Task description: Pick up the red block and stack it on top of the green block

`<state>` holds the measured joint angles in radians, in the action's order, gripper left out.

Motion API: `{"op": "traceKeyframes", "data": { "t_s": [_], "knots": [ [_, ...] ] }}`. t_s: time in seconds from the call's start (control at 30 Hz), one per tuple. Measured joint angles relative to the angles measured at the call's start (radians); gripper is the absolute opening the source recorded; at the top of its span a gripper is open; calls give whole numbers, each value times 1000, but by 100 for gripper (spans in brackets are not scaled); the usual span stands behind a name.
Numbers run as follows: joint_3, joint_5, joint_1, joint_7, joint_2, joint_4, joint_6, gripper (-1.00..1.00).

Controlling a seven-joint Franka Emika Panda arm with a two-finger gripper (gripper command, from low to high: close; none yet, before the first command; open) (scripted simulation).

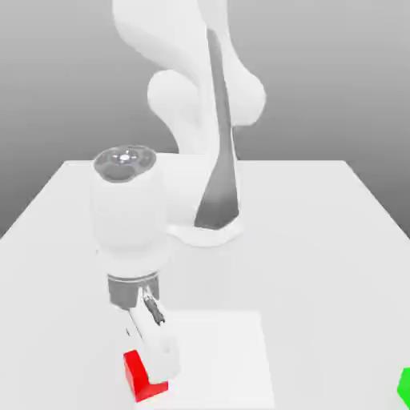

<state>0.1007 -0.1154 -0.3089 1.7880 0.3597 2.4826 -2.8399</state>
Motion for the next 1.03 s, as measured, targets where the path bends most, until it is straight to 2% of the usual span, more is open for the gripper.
{"op": "traceKeyframes", "data": {
  "t_s": [0.23,0.4,0.8,0.9,0.93,1.03],
  "knots": [
    [-1,-3,0,3,4,-1,-5,-100],
    [30,50,-12,-35,-147,21,125,-100],
    [252,-71,348,130,-39,-230,306,-100],
    [251,-152,477,202,84,-324,281,-100],
    [243,-176,512,220,123,-350,268,100],
    [243,-176,512,220,123,-350,268,100]
  ]
}}
